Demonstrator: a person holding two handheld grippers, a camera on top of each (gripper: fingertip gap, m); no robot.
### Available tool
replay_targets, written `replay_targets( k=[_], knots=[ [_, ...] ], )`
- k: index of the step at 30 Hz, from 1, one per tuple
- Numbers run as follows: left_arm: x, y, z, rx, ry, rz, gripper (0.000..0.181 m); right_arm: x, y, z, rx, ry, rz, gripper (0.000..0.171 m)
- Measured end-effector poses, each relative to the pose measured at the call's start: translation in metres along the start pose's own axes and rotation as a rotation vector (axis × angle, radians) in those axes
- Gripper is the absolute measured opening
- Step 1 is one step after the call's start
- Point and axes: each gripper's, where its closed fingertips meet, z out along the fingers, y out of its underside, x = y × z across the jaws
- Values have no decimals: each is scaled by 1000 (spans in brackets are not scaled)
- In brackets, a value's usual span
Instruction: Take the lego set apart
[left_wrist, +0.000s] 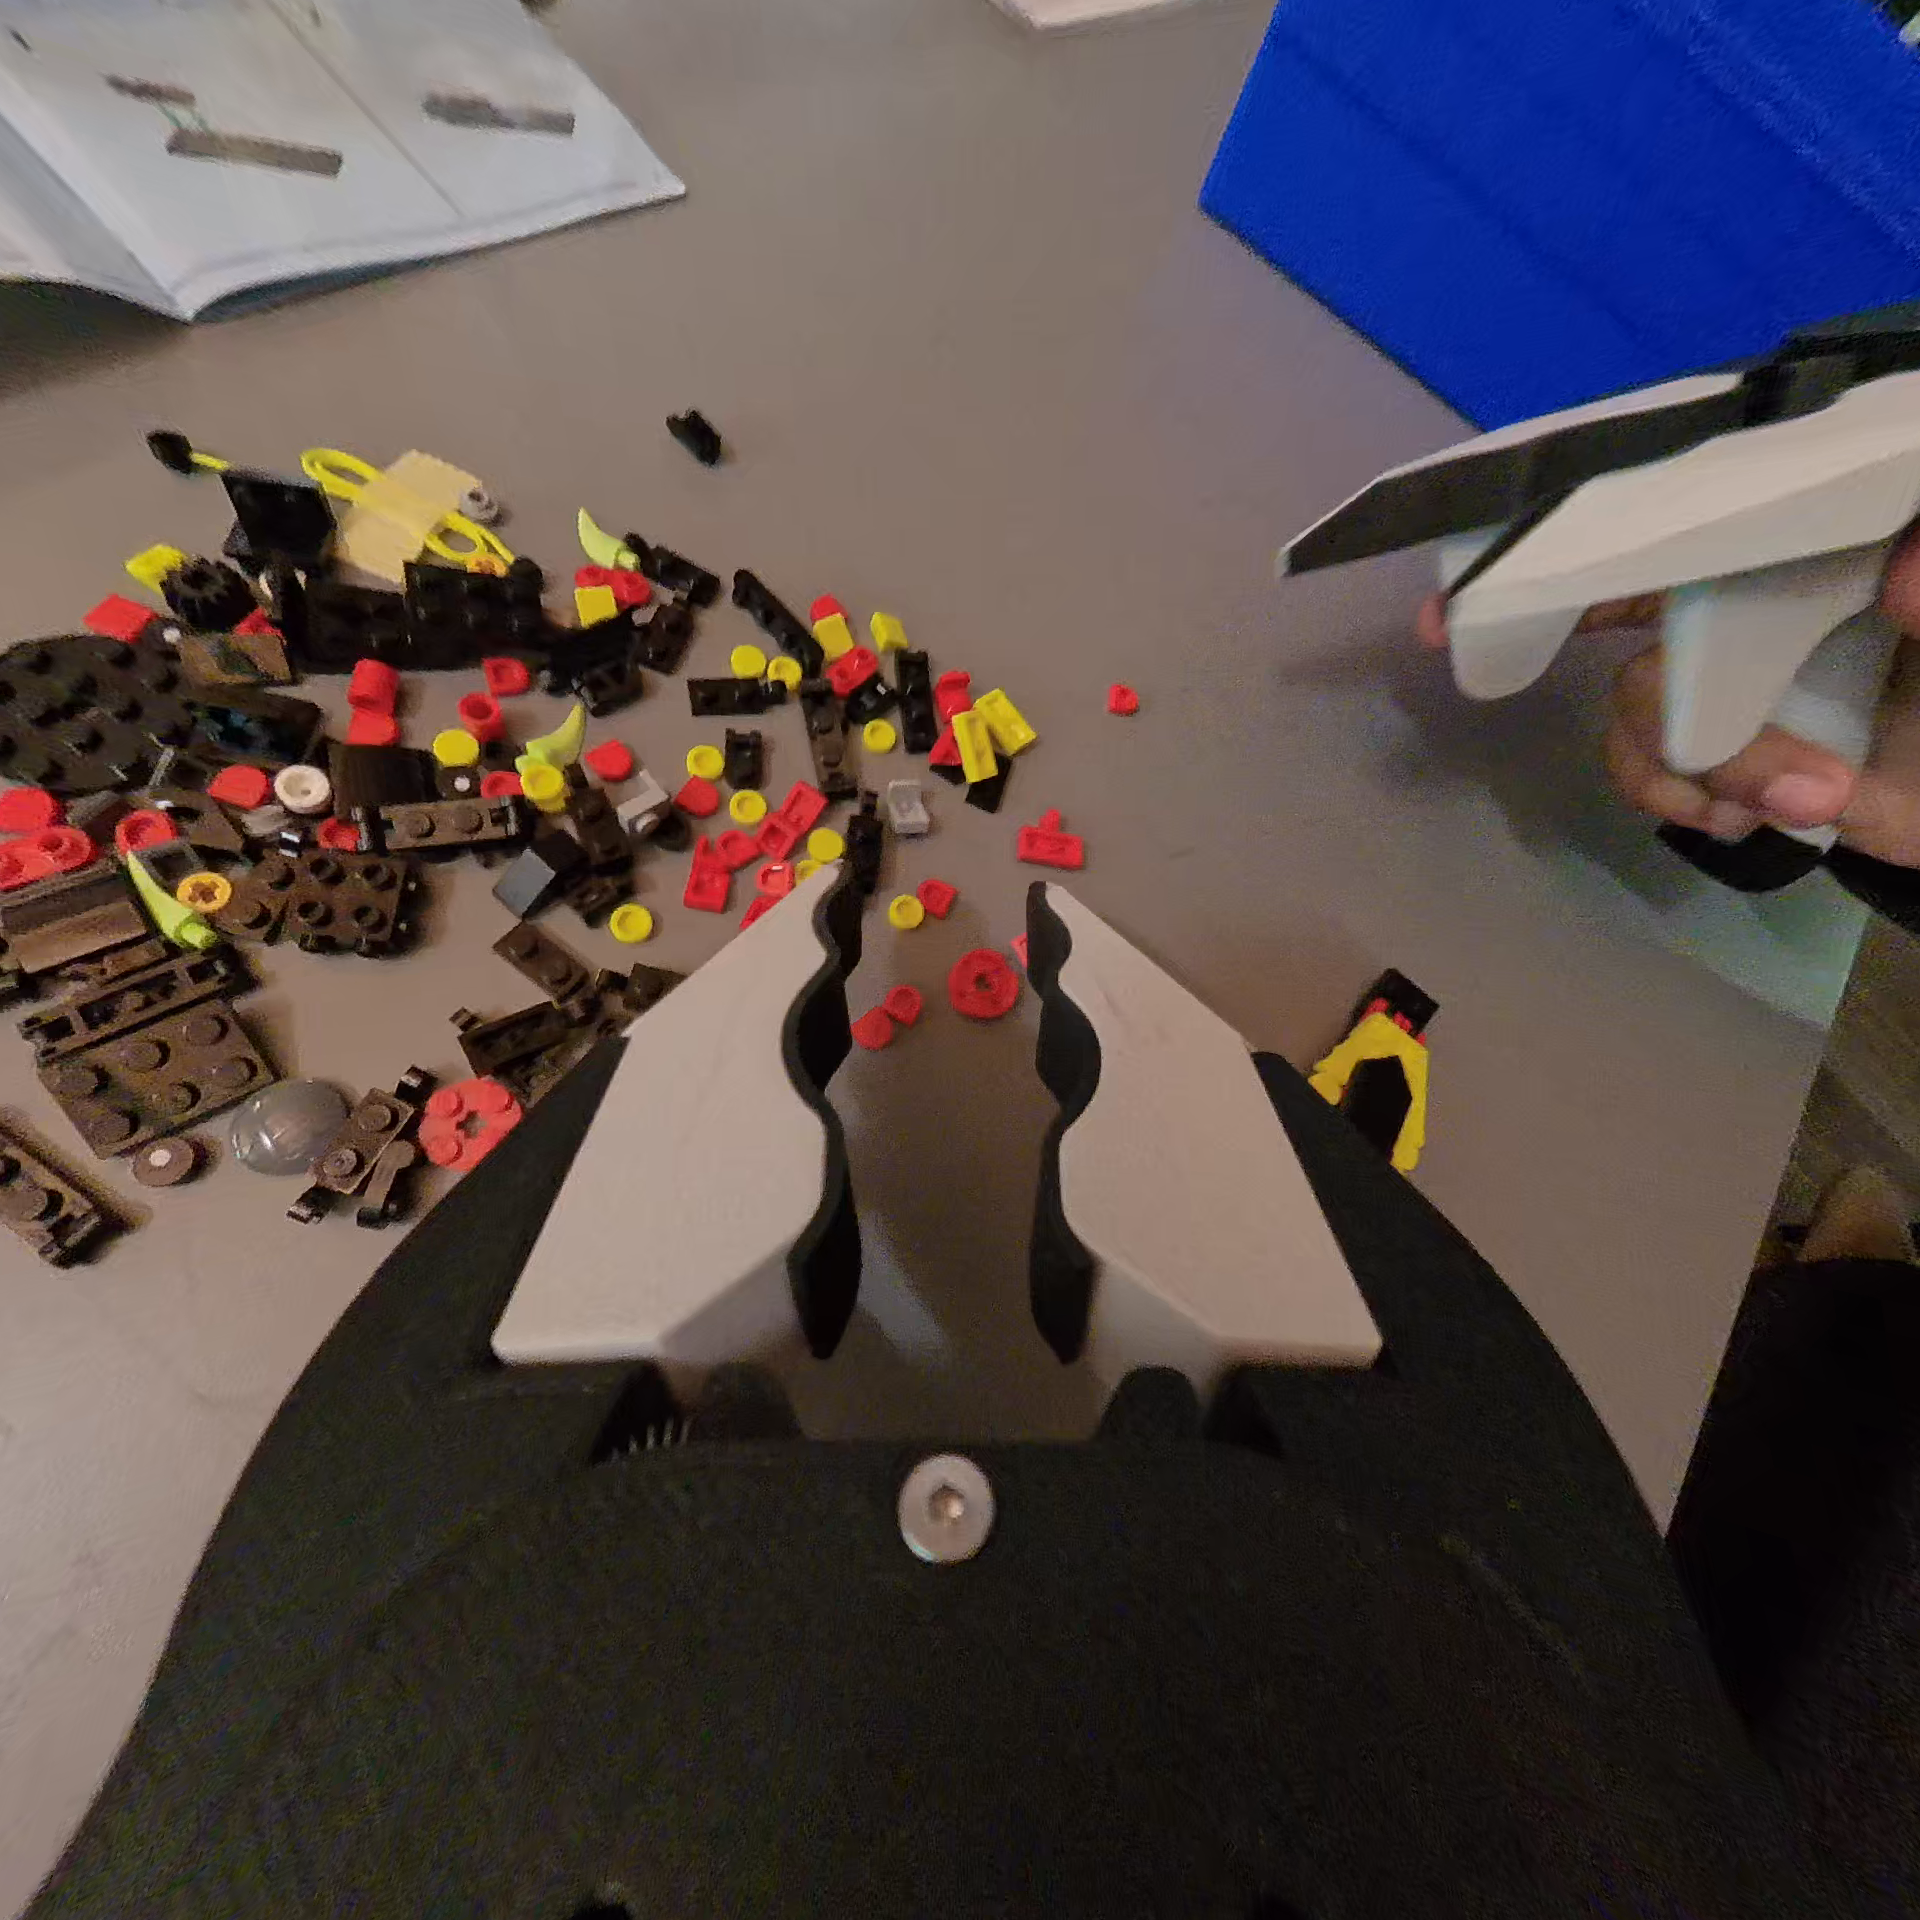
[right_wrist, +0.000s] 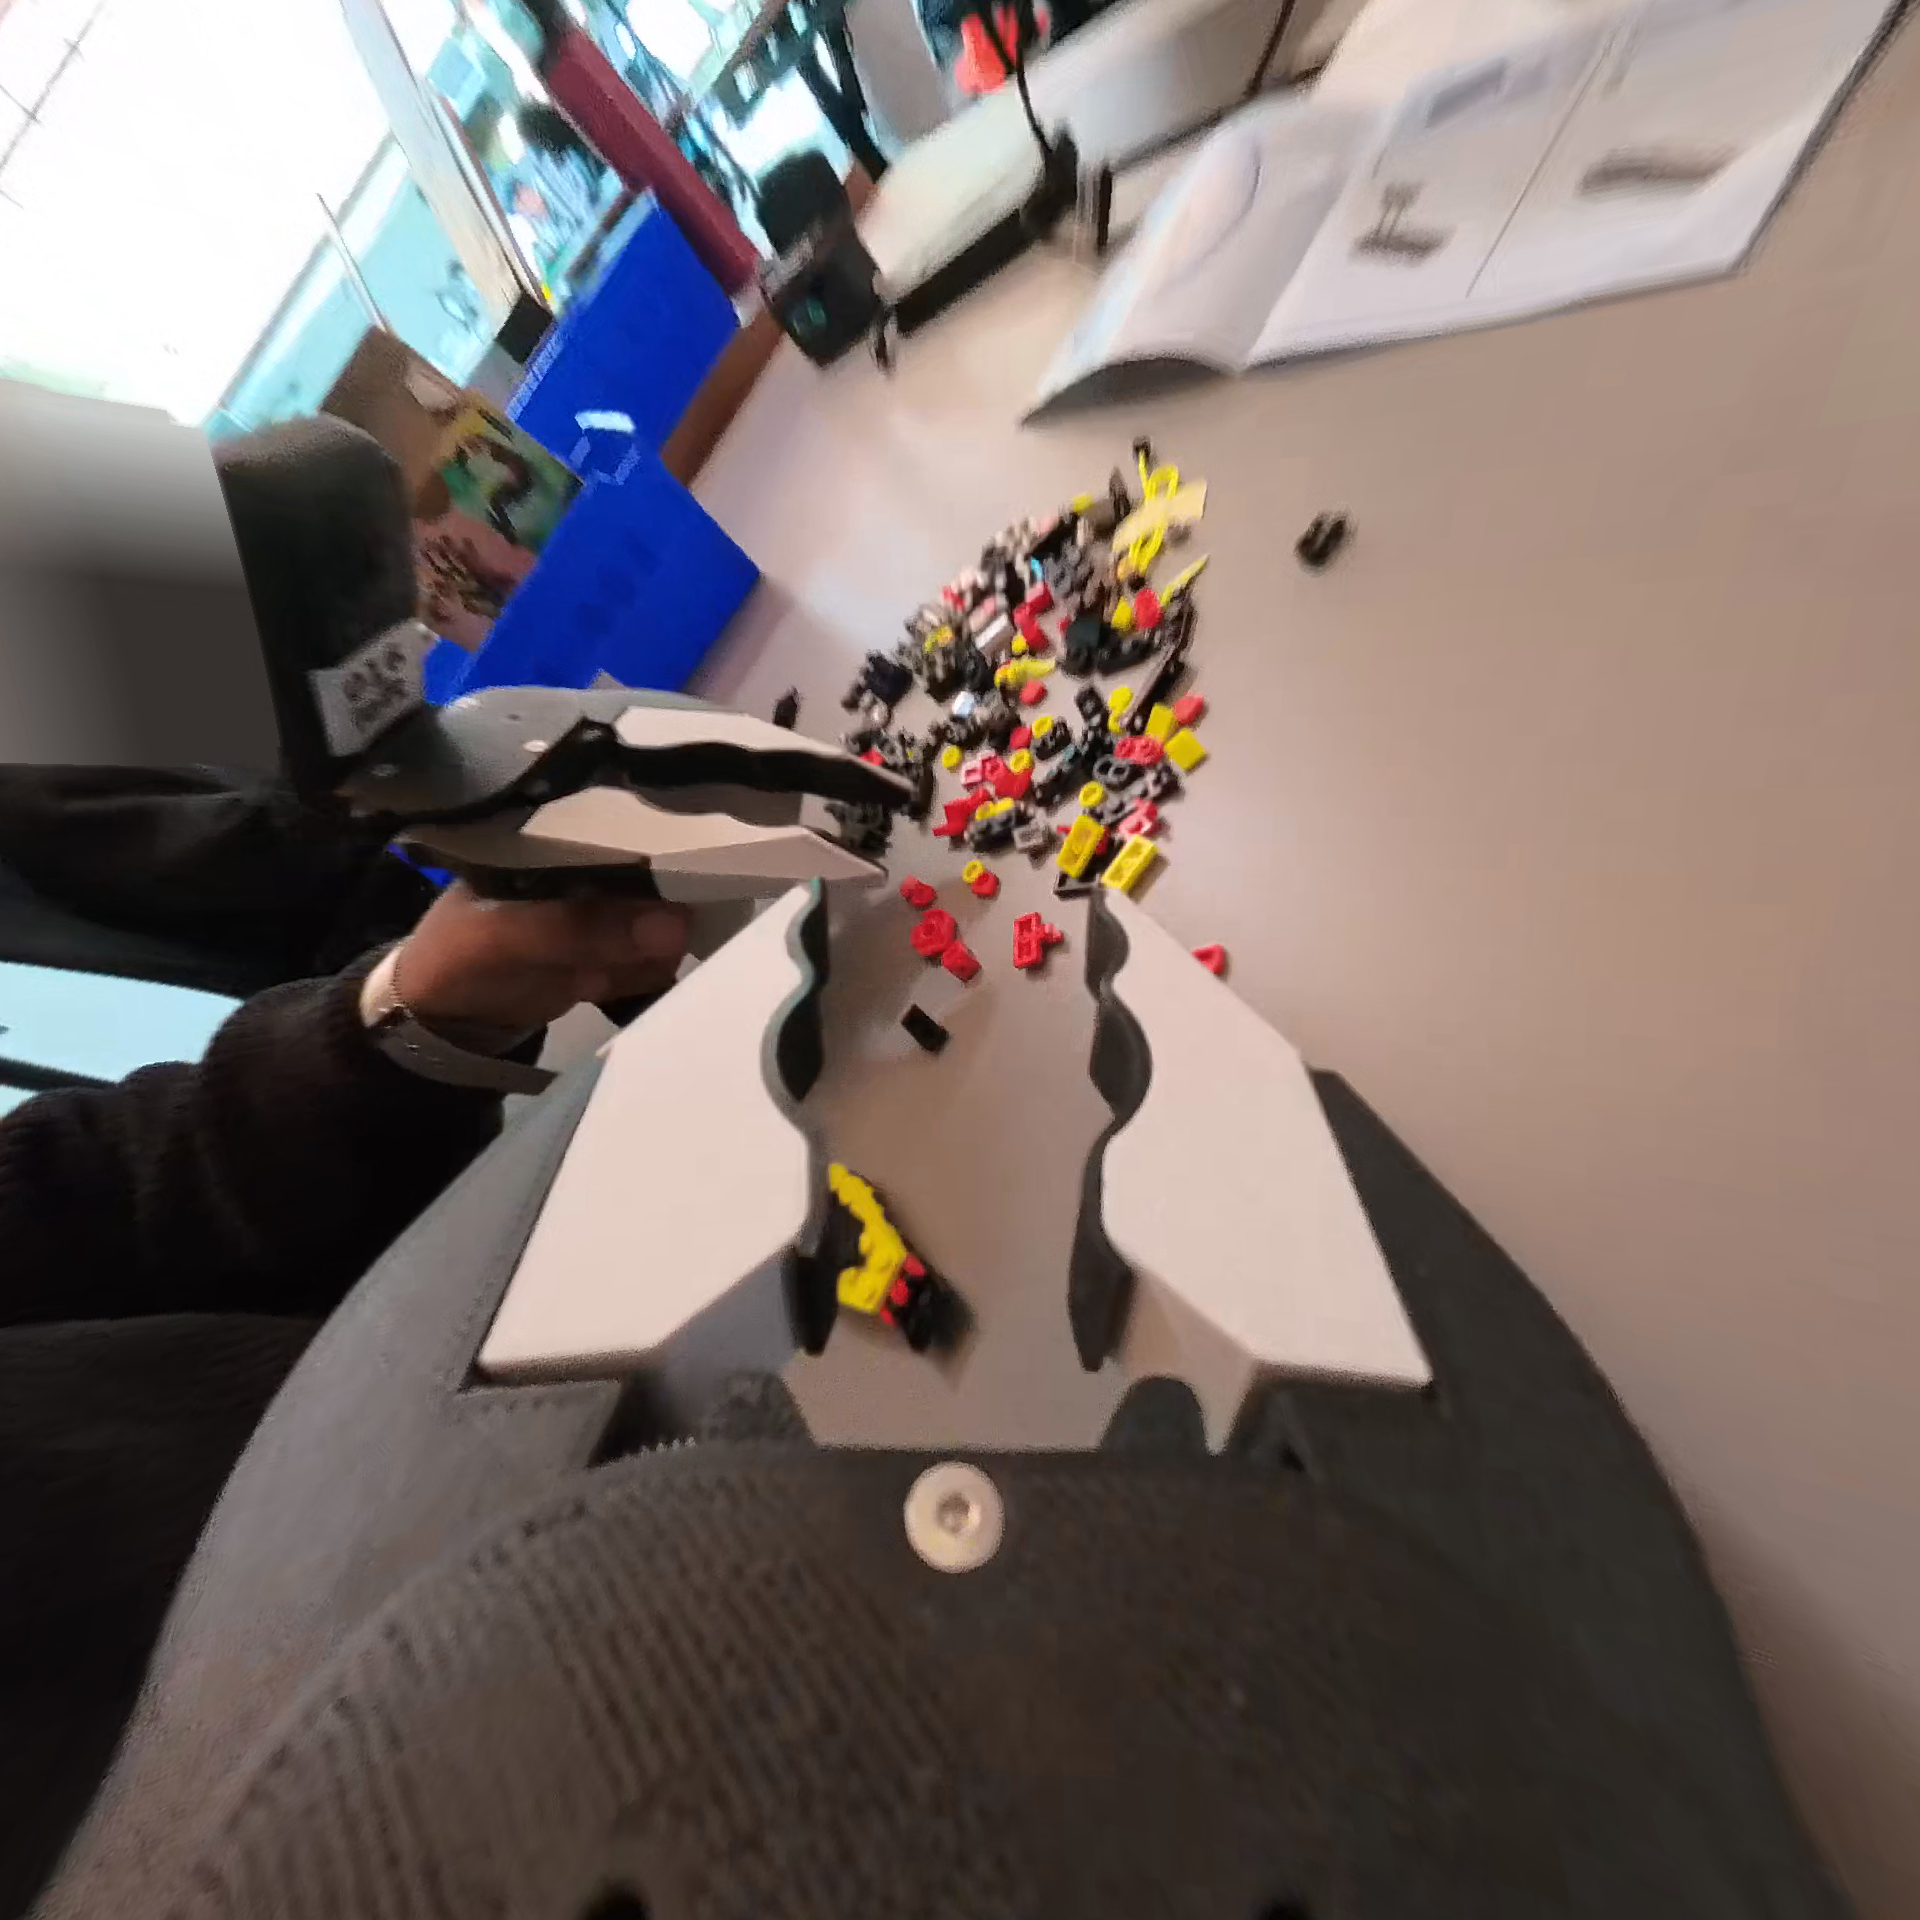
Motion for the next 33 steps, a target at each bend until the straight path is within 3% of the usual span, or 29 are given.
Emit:
replay_targets(
  k=[1, 6, 7, 10, 14, 16, 18, 23, 27, 33],
  knots=[
    [1, -3, -2, 17, -1, 5, 28, -3, -7, -13, 38, 0, -24, 49],
    [16, -6, -3, 42, 46, 68, 18, -31, -3, -63, 136, 69, -296, 46],
    [30, -4, -3, 36, 129, 99, 1, -36, 10, -66, 105, 87, -373, 47],
    [89, 11, -9, -16, 434, 180, 0, -39, 52, -65, -33, 173, -630, 57],
    [102, 44, 3, -184, 384, 322, 31, -28, 72, -60, -97, 340, -951, 56],
    [101, 52, 9, -218, 319, 381, 39, -24, 77, -56, -103, 356, -1016, 57],
    [101, 59, 13, -247, 280, 423, 48, -23, 91, -49, -148, 300, -949, 59],
    [105, 66, 24, -244, 231, 478, 47, -29, 116, -39, -254, 119, -691, 63],
    [115, 68, 26, -242, 260, 511, 24, -30, 122, -38, -292, 58, -589, 56],
    [128, 51, 14, -108, 315, 593, 23, -36, 102, -44, -198, -19, -427, 33]
  ],
)
